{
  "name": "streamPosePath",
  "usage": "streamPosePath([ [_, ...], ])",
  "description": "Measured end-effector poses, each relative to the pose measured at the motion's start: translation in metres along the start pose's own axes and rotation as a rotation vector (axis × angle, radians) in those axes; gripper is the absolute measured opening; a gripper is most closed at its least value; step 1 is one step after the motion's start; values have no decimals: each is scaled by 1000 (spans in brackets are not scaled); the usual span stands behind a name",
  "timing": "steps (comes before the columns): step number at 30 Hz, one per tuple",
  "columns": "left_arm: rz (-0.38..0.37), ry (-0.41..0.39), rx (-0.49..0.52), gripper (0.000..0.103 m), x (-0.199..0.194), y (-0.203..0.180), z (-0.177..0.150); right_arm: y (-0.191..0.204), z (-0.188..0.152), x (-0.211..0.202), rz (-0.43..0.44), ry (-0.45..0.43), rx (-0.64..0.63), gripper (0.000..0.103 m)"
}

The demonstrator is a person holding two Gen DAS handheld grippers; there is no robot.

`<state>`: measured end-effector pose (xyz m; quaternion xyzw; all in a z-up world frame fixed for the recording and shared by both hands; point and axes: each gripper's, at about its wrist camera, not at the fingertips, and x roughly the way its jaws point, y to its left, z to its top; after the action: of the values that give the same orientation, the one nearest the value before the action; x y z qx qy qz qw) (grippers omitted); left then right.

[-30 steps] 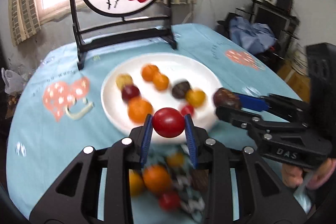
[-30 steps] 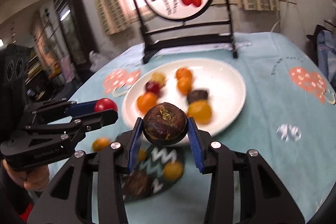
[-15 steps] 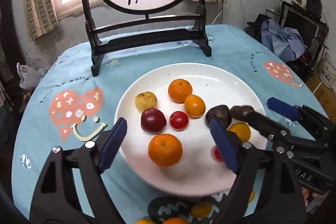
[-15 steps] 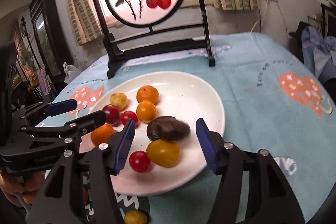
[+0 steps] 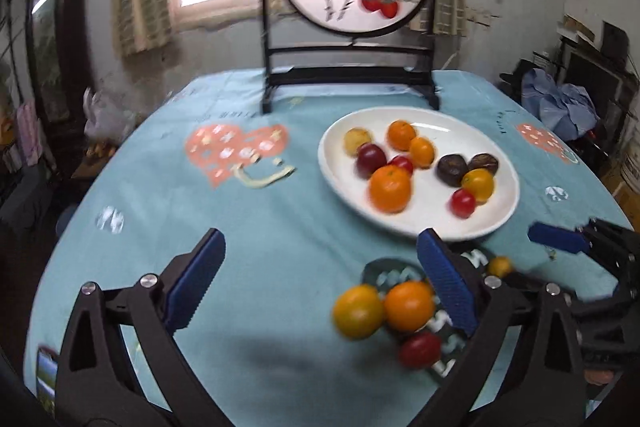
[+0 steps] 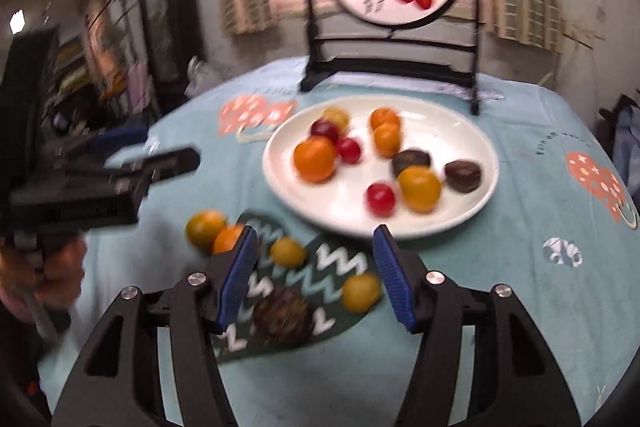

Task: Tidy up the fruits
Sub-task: 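Grasp the second brown fruit with the right tool while the left tool grasps a red tomato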

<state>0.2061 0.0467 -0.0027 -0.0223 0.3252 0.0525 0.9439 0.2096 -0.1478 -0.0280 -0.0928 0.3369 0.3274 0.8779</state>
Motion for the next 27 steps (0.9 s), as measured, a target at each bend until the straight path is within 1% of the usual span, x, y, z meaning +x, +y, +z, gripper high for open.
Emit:
streamPosePath([
  [1, -4, 33, -34, 98, 3, 9, -4, 7, -3, 2, -12, 23, -39, 61],
  [3, -19, 56, -82, 98, 5, 21, -6, 18, -10, 10, -68, 65, -104, 61],
  [6, -24, 55, -124, 98, 2, 29, -6, 21, -16, 17, -77, 93, -122, 61],
  [8, -37, 48, -121, 98, -2, 27, -7, 19, -17, 21, -77, 107, -117, 61],
  [11, -34, 32, -93, 98, -7, 19, -9, 18, -19, 27, -60, 131, -108, 61],
  [14, -39, 34, -71, 98, -8, 14, -10, 17, -21, 31, -58, 151, -106, 61],
  [20, -43, 40, -70, 98, -7, 12, -12, 14, -23, 37, -49, 181, -87, 61],
  [22, -40, 43, -74, 98, -7, 13, -12, 14, -23, 39, -34, 189, -81, 56],
  [24, -39, 48, -77, 98, -6, 14, -12, 16, -24, 39, -12, 188, -85, 45],
  [27, -36, 54, -79, 98, -5, 15, -13, 18, -24, 37, -22, 181, -96, 44],
])
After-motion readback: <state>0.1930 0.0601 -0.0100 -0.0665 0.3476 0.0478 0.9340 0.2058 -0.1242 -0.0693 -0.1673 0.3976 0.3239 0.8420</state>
